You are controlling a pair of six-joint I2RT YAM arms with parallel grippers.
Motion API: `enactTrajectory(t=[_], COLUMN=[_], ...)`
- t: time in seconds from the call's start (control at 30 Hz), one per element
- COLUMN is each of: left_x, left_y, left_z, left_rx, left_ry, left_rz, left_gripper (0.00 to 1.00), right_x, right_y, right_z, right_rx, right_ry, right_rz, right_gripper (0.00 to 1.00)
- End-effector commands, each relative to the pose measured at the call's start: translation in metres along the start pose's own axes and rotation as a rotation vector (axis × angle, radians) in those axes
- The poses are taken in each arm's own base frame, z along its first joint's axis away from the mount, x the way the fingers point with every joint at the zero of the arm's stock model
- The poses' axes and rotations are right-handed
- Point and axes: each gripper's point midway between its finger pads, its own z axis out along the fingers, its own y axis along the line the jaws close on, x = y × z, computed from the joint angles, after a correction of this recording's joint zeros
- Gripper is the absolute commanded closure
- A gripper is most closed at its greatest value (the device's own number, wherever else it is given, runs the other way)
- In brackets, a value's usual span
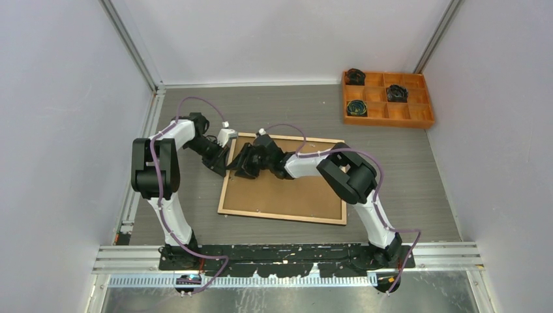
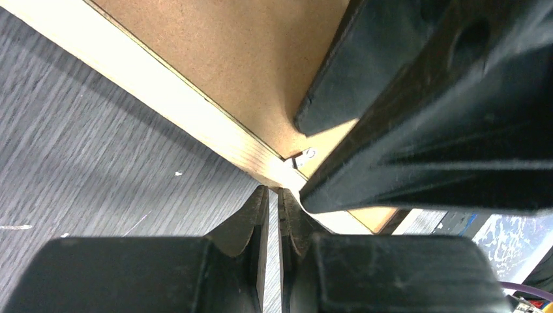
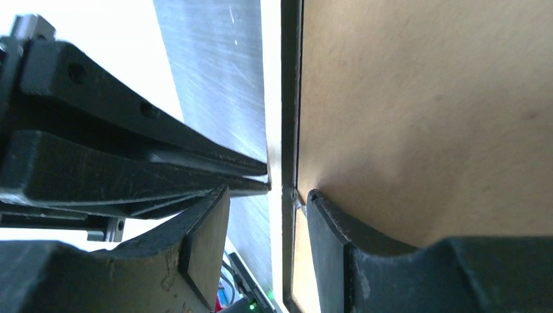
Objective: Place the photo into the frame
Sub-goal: Install the photo frame item at the center of the board.
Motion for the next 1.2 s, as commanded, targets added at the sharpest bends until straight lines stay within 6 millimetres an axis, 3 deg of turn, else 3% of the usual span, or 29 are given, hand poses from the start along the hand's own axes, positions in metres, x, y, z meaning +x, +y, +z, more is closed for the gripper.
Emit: enactTrajectory(t=[0.0, 0.37, 0.43, 0.63, 0.8, 0.87, 0.97, 1.0, 1.17], left_x=[0.01, 0.009, 0.009, 0.009, 0.008, 0.01, 0.009, 0.008, 0.004], left_y=[0.0, -0.001, -0.002, -0.002, -0.005, -0.008, -0.008, -0.008, 0.001], left_z=[0.001, 0.001, 0.001, -0.002, -0.001, -0.002, -0.009, -0.013, -0.035], left_rx=[-0.014, -0.007, -0.007, -0.008, 0.001, 0.001, -0.009, -0.013, -0.04], left_ry=[0.038, 0.033, 0.033, 0.029, 0.019, 0.019, 0.011, 0.005, -0.032], left_rz=[0.026, 0.02, 0.023, 0.031, 0.031, 0.035, 0.057, 0.062, 0.057], left_gripper=[0.89, 0.89, 0.89, 0.89, 0.89, 0.89, 0.86, 0.84, 0.71], right_x=[-0.026, 0.002, -0.01, -0.085, -0.12, -0.135, -0.157, -0.16, -0.173], right_y=[-0.009, -0.01, -0.007, -0.012, -0.028, -0.022, -0.022, -0.036, -0.062], right_z=[-0.009, 0.006, -0.002, -0.048, -0.072, -0.095, -0.148, -0.17, -0.268], right_rx=[0.054, 0.046, 0.042, 0.09, 0.164, 0.159, 0.228, 0.295, 0.427], right_ry=[-0.078, -0.014, -0.044, -0.225, -0.287, -0.335, -0.434, -0.462, -0.628], right_rz=[-0.01, -0.012, -0.011, 0.011, 0.01, 0.004, -0.035, -0.034, -0.014], right_gripper=[0.47, 0.48, 0.48, 0.39, 0.34, 0.27, 0.14, 0.11, 0.02])
